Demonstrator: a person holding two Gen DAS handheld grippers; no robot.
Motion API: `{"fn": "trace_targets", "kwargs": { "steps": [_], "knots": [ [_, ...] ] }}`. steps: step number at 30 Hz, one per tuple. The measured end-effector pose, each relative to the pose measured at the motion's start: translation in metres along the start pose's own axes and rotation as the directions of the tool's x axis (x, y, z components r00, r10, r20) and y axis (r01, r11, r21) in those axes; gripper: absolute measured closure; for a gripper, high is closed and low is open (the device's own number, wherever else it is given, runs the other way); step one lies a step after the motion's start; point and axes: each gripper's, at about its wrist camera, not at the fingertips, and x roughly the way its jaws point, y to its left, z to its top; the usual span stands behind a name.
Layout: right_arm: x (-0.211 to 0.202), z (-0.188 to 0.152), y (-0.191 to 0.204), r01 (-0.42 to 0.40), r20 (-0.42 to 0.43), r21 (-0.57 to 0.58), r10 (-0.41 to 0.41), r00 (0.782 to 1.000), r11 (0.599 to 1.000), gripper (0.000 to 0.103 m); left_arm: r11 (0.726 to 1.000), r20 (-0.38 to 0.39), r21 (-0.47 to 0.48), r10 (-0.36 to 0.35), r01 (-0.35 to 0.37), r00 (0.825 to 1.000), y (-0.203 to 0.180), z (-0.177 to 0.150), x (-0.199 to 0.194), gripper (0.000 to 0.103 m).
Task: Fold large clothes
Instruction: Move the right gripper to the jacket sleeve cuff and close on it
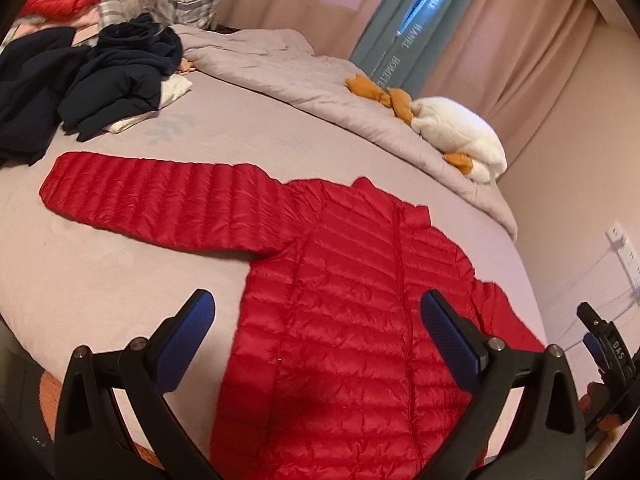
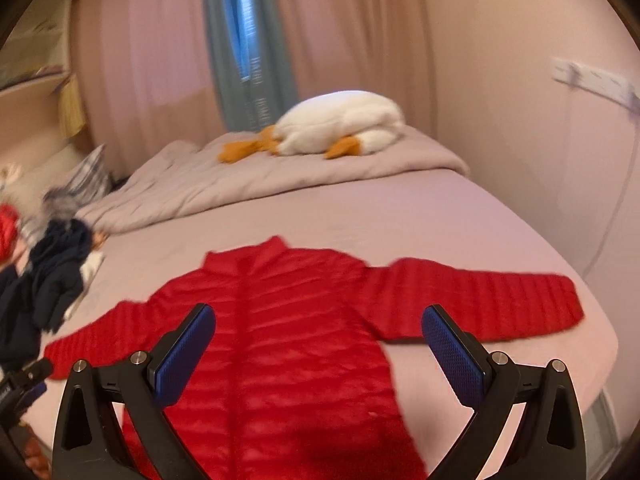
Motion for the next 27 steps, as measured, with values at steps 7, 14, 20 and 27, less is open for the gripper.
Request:
{"fn": "trace_targets", "kwargs": {
  "steps": [7,14,20,27],
  "knots": [
    [-0.005,-0.018,-0.071,0.129,-0.019,0.193,-0.128,0.992,0.973,0.004,0.994,-0.078,0.107,-0.016,0.025,0.997,-0.034,-0.013,0.025,0.000],
    [-0.008,-0.035,-0.134,0.266,-0.056,0.350,-0.263,0.963,0.898,0.007,0.981,-0.130,0.192,0.017,0.008,0.991,-0.059,-0.028,0.053,0.001],
    [-0.011,-0.041,-0.174,0.384,-0.094,0.394,-0.379,0.921,0.835,0.021,0.975,-0.236,0.210,-0.024,0.075,0.972,-0.063,-0.047,0.078,0.001],
    [-0.004,-0.050,-0.234,0.352,-0.115,0.542,-0.347,0.931,0.763,0.031,0.981,-0.347,0.188,0.011,0.058,0.938,-0.047,-0.073,0.102,0.001]
  ]
}}
